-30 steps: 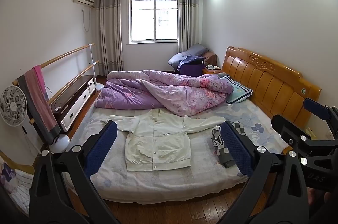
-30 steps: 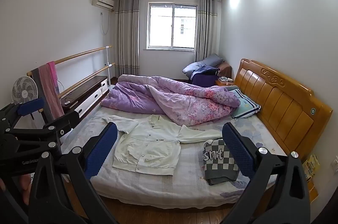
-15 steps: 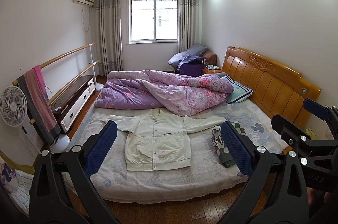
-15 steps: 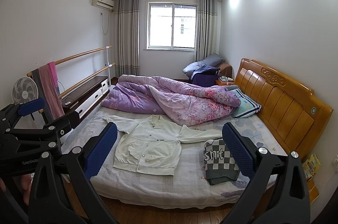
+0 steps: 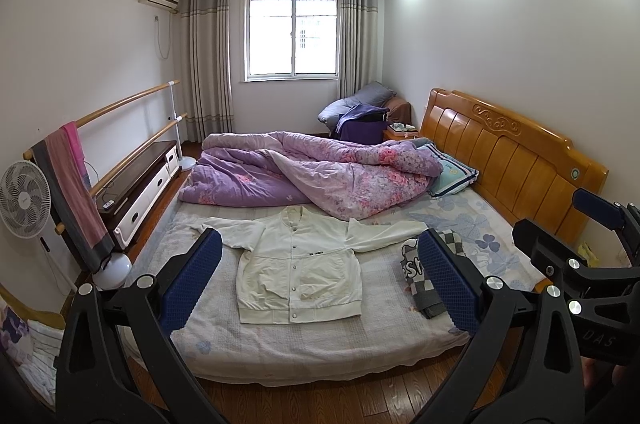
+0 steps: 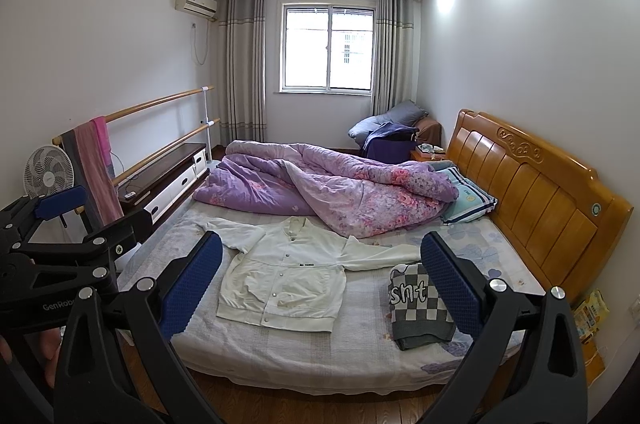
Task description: Fold large clothes
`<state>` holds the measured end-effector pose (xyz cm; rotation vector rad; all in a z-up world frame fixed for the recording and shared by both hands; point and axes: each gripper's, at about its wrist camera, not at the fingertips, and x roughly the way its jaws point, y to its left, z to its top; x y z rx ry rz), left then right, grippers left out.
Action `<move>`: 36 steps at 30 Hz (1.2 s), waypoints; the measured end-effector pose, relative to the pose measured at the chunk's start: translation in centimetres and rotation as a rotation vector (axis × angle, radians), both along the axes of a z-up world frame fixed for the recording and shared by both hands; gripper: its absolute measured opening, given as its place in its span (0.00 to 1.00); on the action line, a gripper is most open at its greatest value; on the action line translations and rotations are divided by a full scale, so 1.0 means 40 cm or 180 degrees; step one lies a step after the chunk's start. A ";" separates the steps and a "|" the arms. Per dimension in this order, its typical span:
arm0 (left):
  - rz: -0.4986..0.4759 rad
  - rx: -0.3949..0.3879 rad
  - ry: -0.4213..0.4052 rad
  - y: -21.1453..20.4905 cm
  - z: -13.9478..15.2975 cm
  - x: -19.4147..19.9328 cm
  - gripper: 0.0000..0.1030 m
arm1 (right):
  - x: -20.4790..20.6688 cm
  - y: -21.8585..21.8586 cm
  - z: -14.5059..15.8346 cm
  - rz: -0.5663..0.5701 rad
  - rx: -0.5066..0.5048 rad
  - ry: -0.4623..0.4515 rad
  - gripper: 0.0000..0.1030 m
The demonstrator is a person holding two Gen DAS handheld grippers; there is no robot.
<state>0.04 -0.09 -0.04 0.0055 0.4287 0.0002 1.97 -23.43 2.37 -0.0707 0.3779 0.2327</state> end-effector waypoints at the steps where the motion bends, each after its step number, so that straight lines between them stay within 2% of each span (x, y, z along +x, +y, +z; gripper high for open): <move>1: -0.0006 -0.0005 0.0000 0.002 0.000 0.000 0.96 | 0.003 0.006 -0.002 0.0000 -0.0002 0.0003 0.93; 36: -0.0014 -0.0023 0.0031 0.001 -0.017 0.003 0.96 | 0.014 0.035 -0.030 0.0002 0.0002 0.0036 0.93</move>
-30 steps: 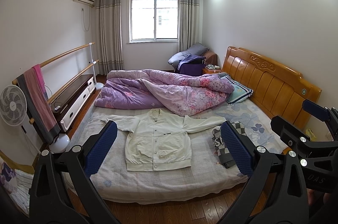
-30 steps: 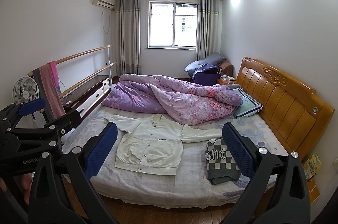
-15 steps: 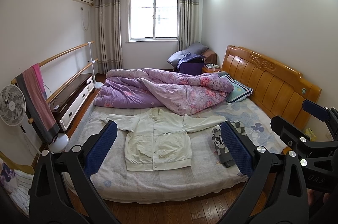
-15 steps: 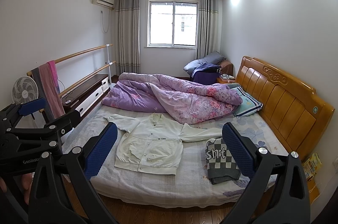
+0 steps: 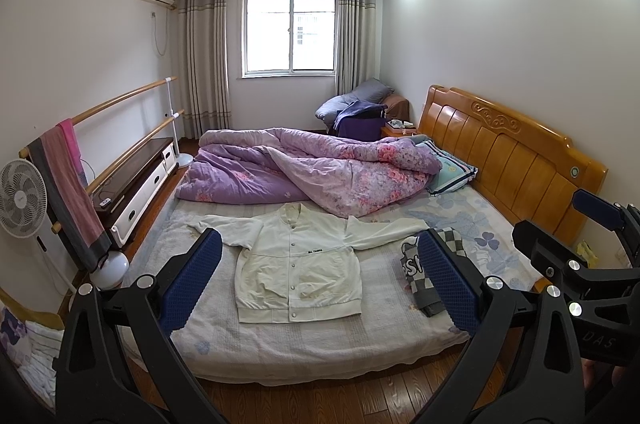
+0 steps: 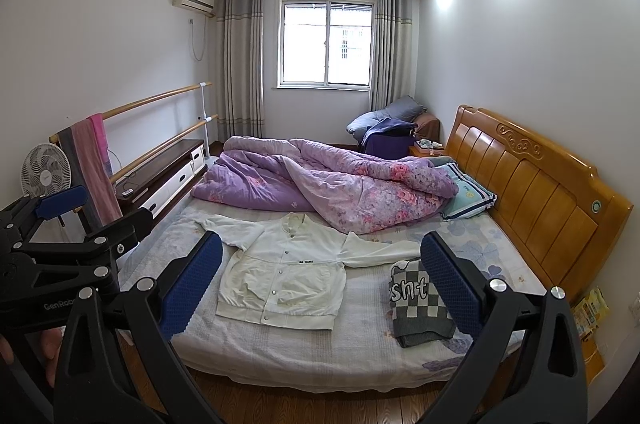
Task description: Fold large clothes
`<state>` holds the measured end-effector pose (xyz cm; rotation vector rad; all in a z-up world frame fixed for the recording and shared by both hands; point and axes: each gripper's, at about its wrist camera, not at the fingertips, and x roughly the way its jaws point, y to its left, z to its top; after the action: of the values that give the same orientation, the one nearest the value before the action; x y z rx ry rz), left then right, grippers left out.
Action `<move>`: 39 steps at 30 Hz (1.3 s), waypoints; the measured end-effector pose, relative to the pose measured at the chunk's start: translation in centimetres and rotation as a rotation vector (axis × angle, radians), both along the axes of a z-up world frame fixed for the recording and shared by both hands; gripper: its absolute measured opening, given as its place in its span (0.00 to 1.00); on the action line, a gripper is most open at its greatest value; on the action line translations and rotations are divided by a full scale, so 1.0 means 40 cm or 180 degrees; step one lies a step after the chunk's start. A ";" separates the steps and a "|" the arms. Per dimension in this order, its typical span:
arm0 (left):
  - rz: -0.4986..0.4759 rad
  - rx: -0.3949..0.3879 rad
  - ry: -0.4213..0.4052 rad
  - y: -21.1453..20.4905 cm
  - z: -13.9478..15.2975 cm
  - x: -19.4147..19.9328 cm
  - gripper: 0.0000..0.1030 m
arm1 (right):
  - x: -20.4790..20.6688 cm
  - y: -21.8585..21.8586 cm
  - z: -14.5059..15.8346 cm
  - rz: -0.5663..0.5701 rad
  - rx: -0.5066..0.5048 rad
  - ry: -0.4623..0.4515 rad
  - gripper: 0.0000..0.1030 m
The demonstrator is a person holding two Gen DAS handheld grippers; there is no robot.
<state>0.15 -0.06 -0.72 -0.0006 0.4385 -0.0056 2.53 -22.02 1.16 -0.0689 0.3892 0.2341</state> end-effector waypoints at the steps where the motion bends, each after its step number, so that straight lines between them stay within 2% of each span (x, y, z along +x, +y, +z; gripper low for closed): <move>1: 0.0000 -0.0002 0.0002 -0.003 -0.003 0.002 0.96 | 0.001 0.006 -0.006 0.0003 -0.0003 0.0006 0.93; 8: -0.0008 -0.0011 0.0010 0.003 0.000 0.002 0.96 | 0.000 0.004 -0.013 -0.0007 -0.0005 0.0035 0.93; 10: -0.0017 -0.0019 0.0019 -0.004 -0.013 0.004 0.96 | 0.000 0.003 -0.013 -0.0007 -0.0003 0.0033 0.93; 11: -0.0028 -0.0028 0.0024 -0.016 -0.056 0.025 0.96 | -0.001 0.004 -0.015 -0.0010 -0.0004 0.0036 0.93; 12: -0.0029 -0.0028 0.0031 -0.017 -0.066 0.028 0.96 | 0.000 0.005 -0.016 -0.0013 -0.0004 0.0039 0.93; 28: -0.0037 -0.0041 0.0054 -0.018 -0.082 0.031 0.96 | 0.007 0.021 -0.020 -0.0029 -0.0012 0.0075 0.93; 39: -0.0095 -0.0068 0.0205 0.003 -0.119 0.073 0.96 | 0.039 0.055 -0.035 -0.0079 -0.0030 0.0206 0.93</move>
<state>3.08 0.04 -5.50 -0.0152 0.5029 -0.0397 4.09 -19.81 -0.25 -0.0658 0.4552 0.2104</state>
